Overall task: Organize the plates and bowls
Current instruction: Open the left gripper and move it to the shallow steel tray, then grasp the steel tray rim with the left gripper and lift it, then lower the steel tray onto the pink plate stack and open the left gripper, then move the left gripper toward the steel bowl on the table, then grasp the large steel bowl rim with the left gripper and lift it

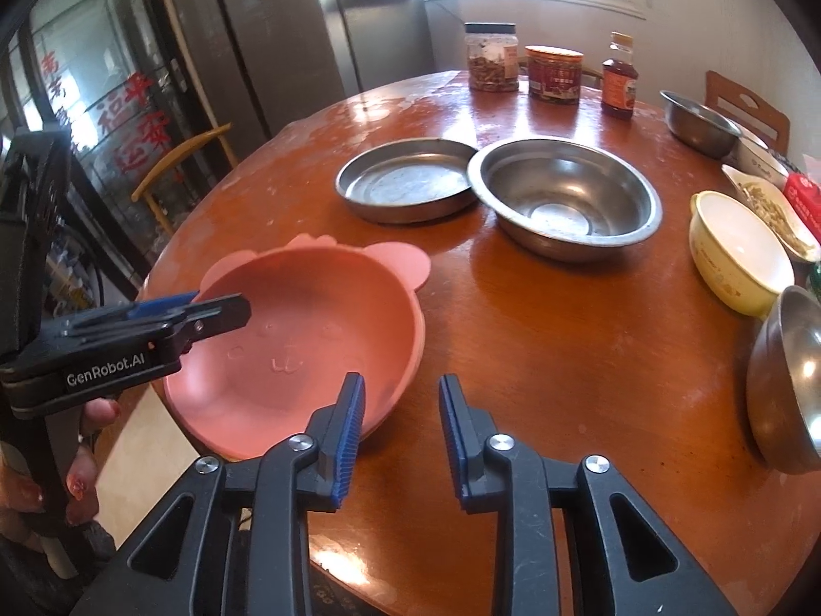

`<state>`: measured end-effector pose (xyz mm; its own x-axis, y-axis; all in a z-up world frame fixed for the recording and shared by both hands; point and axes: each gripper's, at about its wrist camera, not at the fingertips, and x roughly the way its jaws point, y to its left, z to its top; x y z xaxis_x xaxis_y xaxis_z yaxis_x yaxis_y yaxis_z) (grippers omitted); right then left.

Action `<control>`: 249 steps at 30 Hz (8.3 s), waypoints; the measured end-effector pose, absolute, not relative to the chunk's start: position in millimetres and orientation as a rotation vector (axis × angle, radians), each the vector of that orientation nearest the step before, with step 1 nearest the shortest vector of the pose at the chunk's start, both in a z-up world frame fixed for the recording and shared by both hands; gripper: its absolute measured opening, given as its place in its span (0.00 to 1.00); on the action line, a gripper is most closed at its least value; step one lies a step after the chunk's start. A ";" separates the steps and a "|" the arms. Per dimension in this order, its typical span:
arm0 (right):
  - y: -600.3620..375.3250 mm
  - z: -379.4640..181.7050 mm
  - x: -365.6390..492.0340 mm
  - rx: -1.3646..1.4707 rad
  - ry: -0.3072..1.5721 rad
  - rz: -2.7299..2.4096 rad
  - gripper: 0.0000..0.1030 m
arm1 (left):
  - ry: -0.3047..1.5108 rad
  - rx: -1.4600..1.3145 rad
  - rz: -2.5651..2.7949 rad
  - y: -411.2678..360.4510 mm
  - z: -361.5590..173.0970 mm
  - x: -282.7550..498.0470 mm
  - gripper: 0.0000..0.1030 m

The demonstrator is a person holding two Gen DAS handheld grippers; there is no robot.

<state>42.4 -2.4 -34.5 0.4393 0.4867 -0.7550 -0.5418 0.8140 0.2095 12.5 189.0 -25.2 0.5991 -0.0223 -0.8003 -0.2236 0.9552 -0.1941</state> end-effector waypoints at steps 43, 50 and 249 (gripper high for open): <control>69.0 -47.9 180.4 0.148 1.027 0.488 0.34 | 1.049 -0.216 -0.044 248.8 -44.4 216.3 0.54; 73.0 -47.6 180.4 0.122 1.004 0.502 0.31 | 1.065 -0.223 -0.097 242.3 -51.2 221.8 0.31; -79.7 9.6 140.6 0.124 0.816 0.414 0.33 | 0.977 -0.157 -0.100 99.4 24.4 176.0 0.30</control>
<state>140.6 -79.7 9.6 0.6102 0.4049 -0.6810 -0.3106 0.9130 0.2646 176.0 99.4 24.4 0.5564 -0.1551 -0.8163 0.0137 0.9840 -0.1776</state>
